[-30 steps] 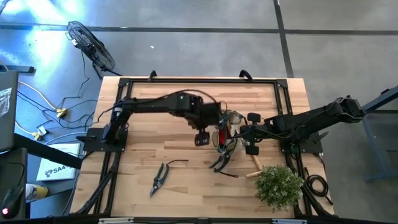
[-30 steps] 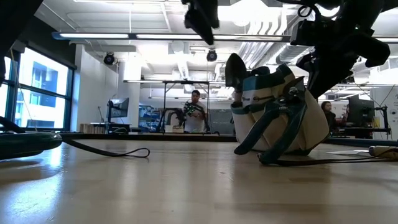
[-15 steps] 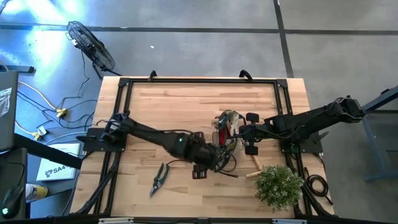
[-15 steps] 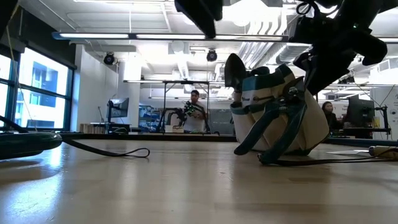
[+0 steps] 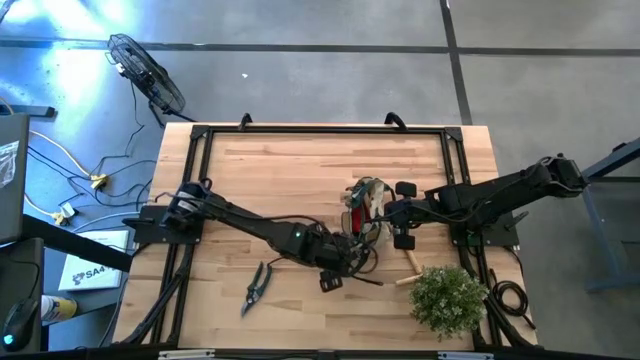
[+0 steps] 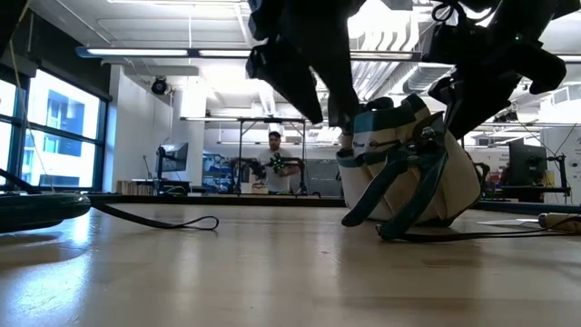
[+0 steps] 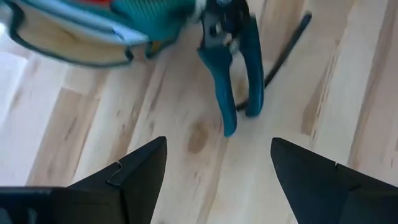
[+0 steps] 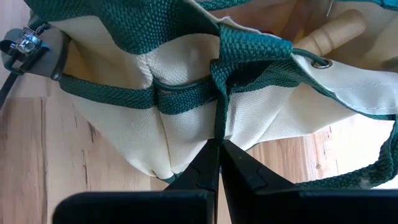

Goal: Pick & Place Garden tools in Gardening bag
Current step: Put the top green shear scissors into the light brown gardening bag

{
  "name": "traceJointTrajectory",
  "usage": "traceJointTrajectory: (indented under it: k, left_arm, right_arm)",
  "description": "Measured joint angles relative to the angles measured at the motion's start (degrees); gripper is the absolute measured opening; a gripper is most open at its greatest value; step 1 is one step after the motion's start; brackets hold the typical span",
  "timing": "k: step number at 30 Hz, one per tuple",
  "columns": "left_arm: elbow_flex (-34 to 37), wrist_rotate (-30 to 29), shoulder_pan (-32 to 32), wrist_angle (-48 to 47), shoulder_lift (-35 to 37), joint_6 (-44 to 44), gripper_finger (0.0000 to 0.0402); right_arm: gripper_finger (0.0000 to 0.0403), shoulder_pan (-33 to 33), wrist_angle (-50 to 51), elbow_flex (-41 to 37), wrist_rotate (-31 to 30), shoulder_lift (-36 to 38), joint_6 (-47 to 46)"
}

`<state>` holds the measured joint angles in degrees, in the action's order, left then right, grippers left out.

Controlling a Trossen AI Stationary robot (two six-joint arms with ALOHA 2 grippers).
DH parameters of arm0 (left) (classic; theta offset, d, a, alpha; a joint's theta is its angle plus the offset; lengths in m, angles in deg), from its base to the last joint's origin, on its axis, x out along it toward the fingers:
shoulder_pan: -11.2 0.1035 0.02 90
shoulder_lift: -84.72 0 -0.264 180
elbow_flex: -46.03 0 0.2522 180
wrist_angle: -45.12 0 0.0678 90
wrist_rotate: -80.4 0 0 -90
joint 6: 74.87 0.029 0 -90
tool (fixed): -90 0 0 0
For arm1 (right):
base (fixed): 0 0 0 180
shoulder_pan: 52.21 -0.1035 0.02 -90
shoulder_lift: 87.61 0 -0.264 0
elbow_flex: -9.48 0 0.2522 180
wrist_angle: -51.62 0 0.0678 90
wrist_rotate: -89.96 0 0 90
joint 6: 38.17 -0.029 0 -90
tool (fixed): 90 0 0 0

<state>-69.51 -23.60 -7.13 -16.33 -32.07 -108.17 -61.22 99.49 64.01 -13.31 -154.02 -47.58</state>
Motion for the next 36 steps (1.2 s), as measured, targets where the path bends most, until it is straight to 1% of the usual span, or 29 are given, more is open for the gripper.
traceJointTrajectory:
  k: [5,7,10,12,14,18,20,24,36]
  left_arm:
    - [0.0,-5.52,-0.02,2.77,-0.08,-0.04,0.028]
    - [0.0,-5.71,0.34,4.34,-0.64,-0.04,0.028]
    - [1.01,-1.15,1.43,5.78,-0.9,-0.48,0.028]
    - [3.38,1.73,2.37,8.99,-0.76,-2.38,0.028]
    - [5.37,3.72,3.14,9.93,-0.88,-4.01,0.028]
    - [8.49,7.92,4.44,16.94,-0.83,-4.46,0.028]
    - [9.72,8.55,4.85,18.73,-0.85,-4.17,0.028]
    - [9.86,9.25,4.96,20.42,-0.84,-3.18,0.028]
    - [9.88,8.96,4.94,20.68,-0.83,-1.35,0.028]
  right_arm:
    - [0.0003,-0.01,-0.05,0.0,0.0,0.0,-0.02]
    - [0.0003,-0.01,-0.08,0.0,0.07,0.0,-0.02]
    - [0.0003,0.01,-0.1,-0.01,0.66,0.0,-0.04]
    - [0.0003,0.01,-0.12,0.0,1.26,0.0,-0.04]
    - [0.0003,0.01,-0.15,0.0,1.4,0.0,-0.04]
    - [0.0003,0.0,-0.15,0.0,1.44,0.0,0.0]
    - [0.0003,0.0,-0.13,-0.01,1.46,0.0,0.0]
    - [0.0003,0.0,-0.13,0.0,1.45,0.0,0.03]
    - [0.0003,0.01,-0.13,0.0,1.48,0.0,0.1]
